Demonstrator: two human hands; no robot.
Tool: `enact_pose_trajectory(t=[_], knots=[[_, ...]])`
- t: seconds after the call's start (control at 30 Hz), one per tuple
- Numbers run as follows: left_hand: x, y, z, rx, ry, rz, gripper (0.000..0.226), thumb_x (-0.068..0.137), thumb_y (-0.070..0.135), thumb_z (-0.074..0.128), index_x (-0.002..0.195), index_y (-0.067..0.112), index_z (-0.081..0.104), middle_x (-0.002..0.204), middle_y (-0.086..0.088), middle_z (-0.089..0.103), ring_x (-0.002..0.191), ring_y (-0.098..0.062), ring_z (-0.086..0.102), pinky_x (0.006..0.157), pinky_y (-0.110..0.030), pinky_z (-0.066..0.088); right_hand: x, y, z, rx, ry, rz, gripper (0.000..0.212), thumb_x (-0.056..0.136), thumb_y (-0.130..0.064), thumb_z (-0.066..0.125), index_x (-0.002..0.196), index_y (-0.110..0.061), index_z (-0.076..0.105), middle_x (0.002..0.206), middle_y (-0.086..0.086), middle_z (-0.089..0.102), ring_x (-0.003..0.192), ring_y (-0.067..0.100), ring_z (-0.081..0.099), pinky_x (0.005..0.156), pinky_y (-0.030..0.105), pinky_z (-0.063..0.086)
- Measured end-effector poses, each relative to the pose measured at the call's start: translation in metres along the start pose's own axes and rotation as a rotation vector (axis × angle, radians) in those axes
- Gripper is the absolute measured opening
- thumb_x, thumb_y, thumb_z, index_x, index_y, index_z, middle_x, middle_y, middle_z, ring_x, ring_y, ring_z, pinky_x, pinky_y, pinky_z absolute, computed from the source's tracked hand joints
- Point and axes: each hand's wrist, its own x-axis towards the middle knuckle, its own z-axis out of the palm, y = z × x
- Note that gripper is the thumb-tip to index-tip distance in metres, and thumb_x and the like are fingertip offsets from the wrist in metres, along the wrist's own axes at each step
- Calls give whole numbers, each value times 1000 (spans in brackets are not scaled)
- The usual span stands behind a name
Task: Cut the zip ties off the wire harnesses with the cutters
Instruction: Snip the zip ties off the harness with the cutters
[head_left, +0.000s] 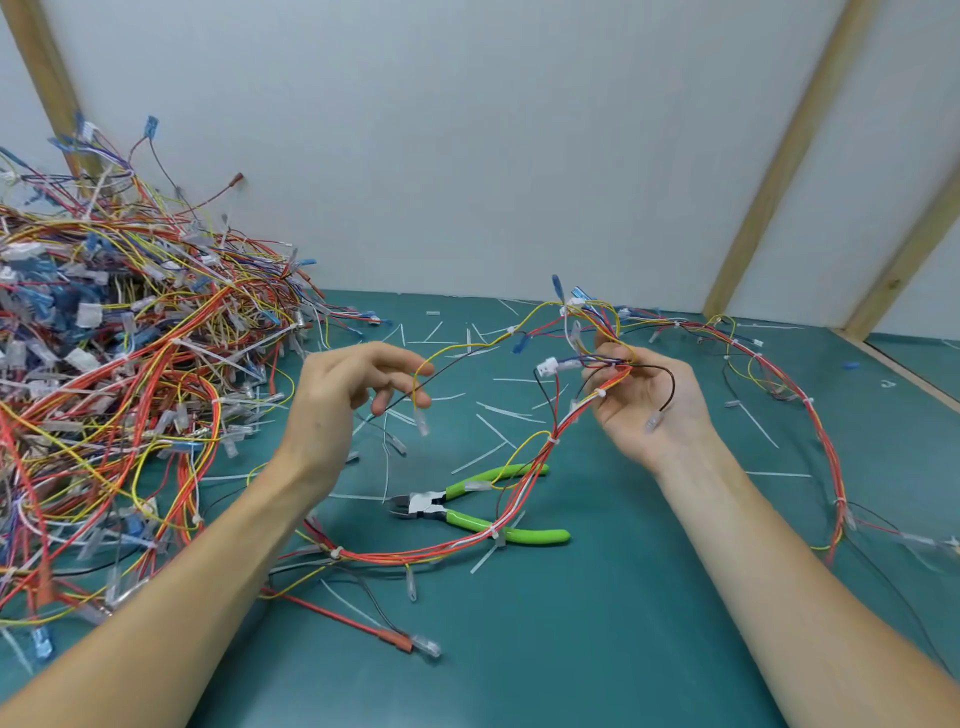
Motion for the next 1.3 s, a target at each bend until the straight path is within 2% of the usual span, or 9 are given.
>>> enact_pose_trajectory(t=[0.2, 0.33, 0.47, 0.6, 0.7, 0.9, 1.07, 1.2, 1.3], knots=[[-2, 6, -1, -333, -127, -165, 50, 70, 17, 46, 108, 11, 77, 66, -10, 64, 69, -22, 56, 75, -25, 48, 3, -3, -4, -7, 83, -62, 17, 80, 4, 50, 94, -6, 52, 68, 0, 50, 59, 10, 35, 51, 19, 48], [-3, 14, -7, -788, -431, -343, 61, 86, 9, 50, 146, 15, 51, 143, -11, 57, 99, -15, 72, 72, -30, 62, 5, -8, -6, 40, 123, -148, 22, 75, 7, 48, 93, -4, 54, 66, 1, 51, 58, 10, 34, 54, 17, 45], [-5, 21, -9, -1224, -716, -404, 69, 101, 2, 36, 160, 11, 1, 167, -17, 9, 151, -29, 28, 109, -49, 43, 8, -16, -10, 43, 210, -236, 20, 70, 6, 49, 85, -2, 60, 69, 2, 52, 58, 12, 38, 54, 18, 47], [-5, 21, -7, -918, -720, -471, 54, 103, 4, 35, 156, 9, 29, 156, -13, 42, 102, -18, 72, 77, -34, 63, 9, -22, -15, 77, 263, -290, 19, 75, 8, 46, 82, -2, 60, 65, 2, 53, 50, 10, 42, 49, 18, 49], [-3, 6, 0, -505, -473, -424, 48, 92, 0, 58, 136, 19, 62, 108, -2, 72, 56, -7, 58, 48, -23, 54, 8, -25, -15, 26, 279, -284, 16, 71, 6, 50, 79, -2, 60, 62, 2, 51, 47, 9, 43, 49, 18, 48], [-3, -16, 2, 1068, 40, 82, 69, 73, -16, 50, 119, 31, 72, 117, -1, 65, 99, -24, 55, 85, -40, 47, 3, -21, -4, -68, 166, -274, 19, 104, -6, 49, 89, -6, 62, 65, 0, 59, 49, 7, 44, 49, 18, 49], [6, 2, -19, 594, 393, 397, 56, 62, -20, 36, 68, 22, 73, 109, 1, 69, 106, -16, 59, 95, -26, 42, -3, -16, 5, -136, 111, -239, 20, 104, -10, 53, 94, -5, 69, 67, 1, 62, 47, 8, 52, 44, 19, 48], [5, 10, 6, 450, 253, 202, 40, 97, 2, 54, 131, 21, 60, 124, 2, 66, 105, -4, 65, 88, -19, 50, -4, -8, 7, -188, 97, -212, 25, 104, -14, 55, 86, -6, 70, 69, 1, 65, 45, 6, 51, 46, 21, 52], [8, 21, 44, 420, -73, -43, 93, 81, 69, 63, 156, 34, 20, 134, 20, 53, 99, 0, 67, 83, -25, 51, -3, 2, 9, -340, 34, -209, 26, 104, -18, 56, 88, -12, 75, 73, -1, 68, 49, 6, 47, 52, 21, 53]])
